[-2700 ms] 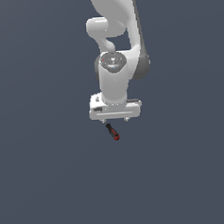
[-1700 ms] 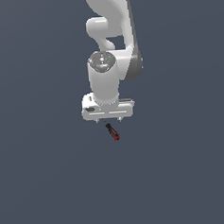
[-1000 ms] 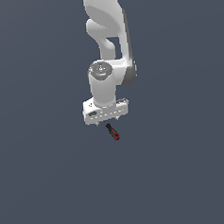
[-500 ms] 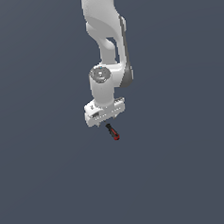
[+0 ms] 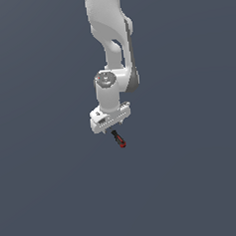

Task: Pick up the object and move it to a goal position.

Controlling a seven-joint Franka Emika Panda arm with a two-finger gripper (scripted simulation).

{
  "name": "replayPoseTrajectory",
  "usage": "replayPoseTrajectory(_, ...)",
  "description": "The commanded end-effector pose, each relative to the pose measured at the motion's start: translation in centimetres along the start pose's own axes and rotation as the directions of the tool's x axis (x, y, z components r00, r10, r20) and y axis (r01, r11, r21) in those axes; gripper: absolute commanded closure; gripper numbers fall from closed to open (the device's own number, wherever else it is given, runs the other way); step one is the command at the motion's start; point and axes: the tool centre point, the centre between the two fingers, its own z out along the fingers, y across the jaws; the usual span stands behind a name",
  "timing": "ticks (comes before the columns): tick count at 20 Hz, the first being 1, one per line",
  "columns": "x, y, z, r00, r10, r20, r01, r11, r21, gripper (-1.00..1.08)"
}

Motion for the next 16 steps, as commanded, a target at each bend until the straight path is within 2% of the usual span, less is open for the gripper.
replayPoseTrajectory(1,0.0,0.0,0.0,1.000,0.000,0.000,0.000,1.000,0.000,-0.92)
replayPoseTrajectory(16,-0.1,-0.1,4.8,1.000,-0.005,-0.001,0.005,1.000,-0.001,-0.92)
